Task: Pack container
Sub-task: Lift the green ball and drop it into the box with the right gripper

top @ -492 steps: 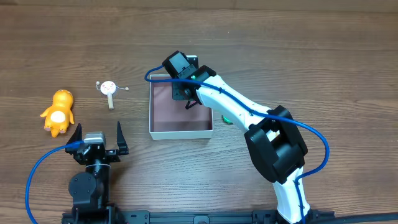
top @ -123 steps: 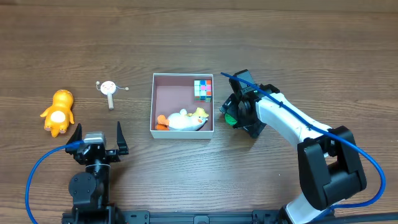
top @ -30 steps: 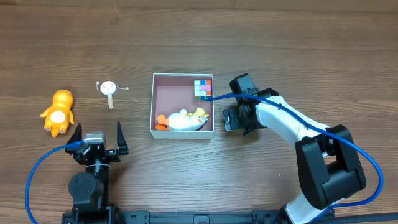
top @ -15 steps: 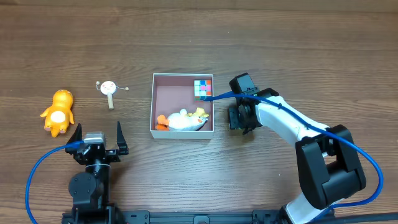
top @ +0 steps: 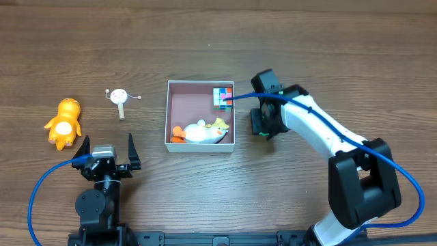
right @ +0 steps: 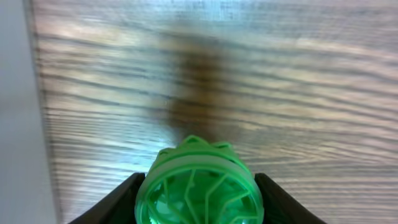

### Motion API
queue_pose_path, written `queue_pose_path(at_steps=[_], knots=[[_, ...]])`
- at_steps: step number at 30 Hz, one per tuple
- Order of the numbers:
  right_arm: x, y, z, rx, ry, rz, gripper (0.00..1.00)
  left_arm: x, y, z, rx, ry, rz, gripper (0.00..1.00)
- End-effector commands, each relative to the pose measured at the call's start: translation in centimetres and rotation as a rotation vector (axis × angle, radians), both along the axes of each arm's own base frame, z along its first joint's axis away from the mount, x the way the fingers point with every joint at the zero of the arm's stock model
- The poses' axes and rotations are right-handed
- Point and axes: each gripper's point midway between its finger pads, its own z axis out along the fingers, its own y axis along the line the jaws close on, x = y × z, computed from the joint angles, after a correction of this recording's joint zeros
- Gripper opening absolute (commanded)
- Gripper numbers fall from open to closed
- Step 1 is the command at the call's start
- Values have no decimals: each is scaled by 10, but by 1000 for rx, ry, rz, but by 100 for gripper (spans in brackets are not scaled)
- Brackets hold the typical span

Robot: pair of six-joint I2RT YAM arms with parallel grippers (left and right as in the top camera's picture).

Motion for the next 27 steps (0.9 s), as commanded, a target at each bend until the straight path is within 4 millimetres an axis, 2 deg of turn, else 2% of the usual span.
queue_pose_path(at_steps=[1,3,6,7,8,11,13,17,24,27], knots=[[30,14,42,34,-84,-1,50,0,-2,0,-7,-5,-12,100],[39,21,71,49,-115,2,45,0,-2,0,-7,-5,-12,100],[45,43,106,76,-166,46,45,0,-2,0,-7,-5,-12,100],[45,59,118,96,-194,66,45,0,-2,0,-7,-5,-12,100],[41,84,127,127,-224,105,45,0,-2,0,-7,-5,-12,100],[25,122,130,157,-246,178,47,0,-2,0,-7,-5,-12,100],[14,139,130,166,-245,211,50,0,-2,0,-7,-5,-12,100],[7,142,121,160,-207,198,50,0,-2,0,-7,-5,-12,100],[3,141,39,45,-20,201,50,0,-2,0,-7,-5,-12,100],[3,140,30,27,-5,200,51,0,-2,0,-7,-5,-12,100]])
